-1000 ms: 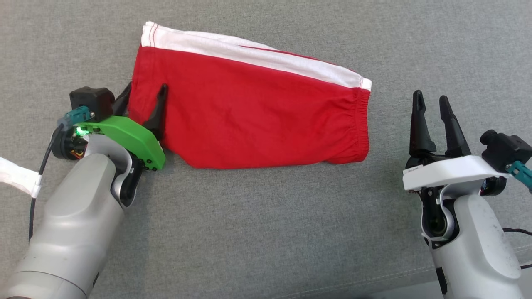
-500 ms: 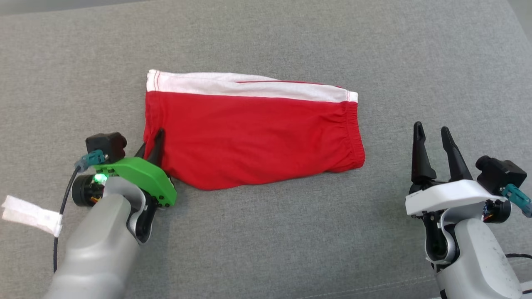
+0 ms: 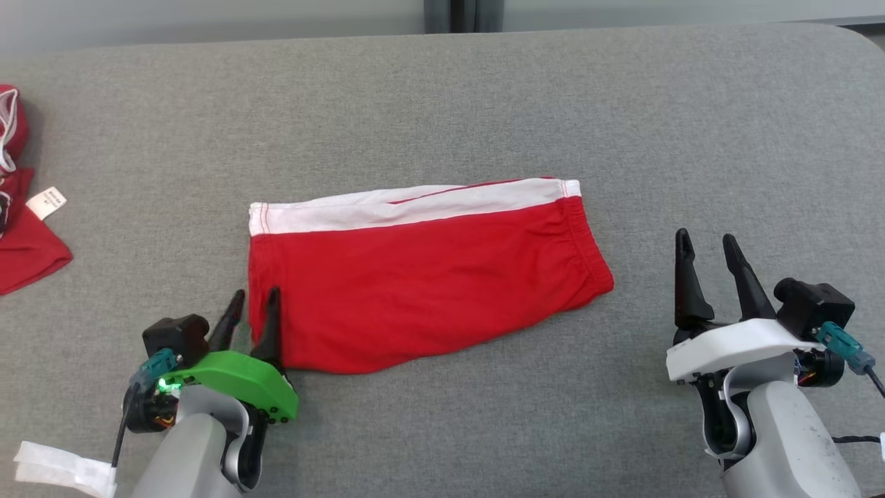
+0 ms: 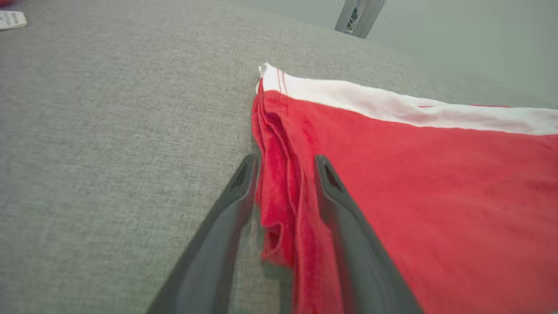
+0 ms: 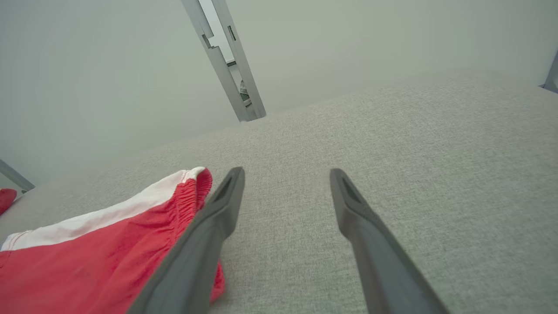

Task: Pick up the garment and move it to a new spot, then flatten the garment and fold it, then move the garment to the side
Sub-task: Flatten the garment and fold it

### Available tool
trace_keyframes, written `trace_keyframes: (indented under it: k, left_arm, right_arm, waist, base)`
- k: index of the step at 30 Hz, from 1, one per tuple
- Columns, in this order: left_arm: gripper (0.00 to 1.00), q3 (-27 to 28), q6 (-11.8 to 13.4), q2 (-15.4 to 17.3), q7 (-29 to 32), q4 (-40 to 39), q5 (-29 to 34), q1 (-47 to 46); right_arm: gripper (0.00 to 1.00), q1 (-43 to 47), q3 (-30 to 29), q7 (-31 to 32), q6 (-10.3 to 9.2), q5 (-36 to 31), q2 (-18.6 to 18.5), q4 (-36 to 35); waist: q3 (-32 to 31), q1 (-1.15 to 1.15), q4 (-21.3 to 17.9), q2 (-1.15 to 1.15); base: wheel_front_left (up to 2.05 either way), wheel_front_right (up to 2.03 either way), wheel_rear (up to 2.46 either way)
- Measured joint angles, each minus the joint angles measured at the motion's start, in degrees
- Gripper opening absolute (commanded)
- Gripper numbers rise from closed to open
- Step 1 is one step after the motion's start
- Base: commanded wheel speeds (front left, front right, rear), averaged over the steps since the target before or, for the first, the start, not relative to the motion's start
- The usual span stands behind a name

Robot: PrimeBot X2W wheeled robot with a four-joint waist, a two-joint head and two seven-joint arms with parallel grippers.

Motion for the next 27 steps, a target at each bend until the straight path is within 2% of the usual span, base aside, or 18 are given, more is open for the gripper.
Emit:
trace_keyframes:
  k: [3,7,10,18,27]
  left_arm:
    - [1.0,3.36,0.4,0.2,0.0,-3.14,5.1,1.16]
    - [1.0,7.61,2.36,0.34,0.0,-9.26,13.81,3.92]
    - [1.0,9.81,2.86,-0.54,0.0,-12.14,17.77,7.53]
    - [1.0,14.24,2.19,-3.24,-0.01,-16.77,23.3,16.56]
    - [1.0,16.67,1.16,-5.14,0.0,-18.9,25.17,21.71]
  right_arm:
    - [1.0,0.01,0.62,0.0,-0.01,-1.51,0.0,-0.14]
    - [1.0,0.02,2.44,0.0,0.0,-5.54,-0.01,-1.23]
    - [1.0,0.13,3.55,-0.01,0.0,-7.36,0.02,-2.09]
    - [1.0,3.62,4.7,0.0,0.0,-7.83,0.01,-0.94]
    - [1.0,7.12,5.47,-0.01,0.0,-5.82,0.02,1.44]
  waist:
    - [-0.57,0.0,0.75,0.0]
    - [-1.63,0.0,1.35,0.0]
    - [-2.63,0.0,1.55,0.0]
    - [-6.75,0.0,1.91,0.0]
    - [-10.93,0.0,2.42,0.0]
  base:
    - [0.0,0.0,0.0]
    - [0.0,0.0,0.0]
    - [0.0,0.0,0.0]
    - [0.0,0.0,0.0]
    - [0.0,0.0,0.0]
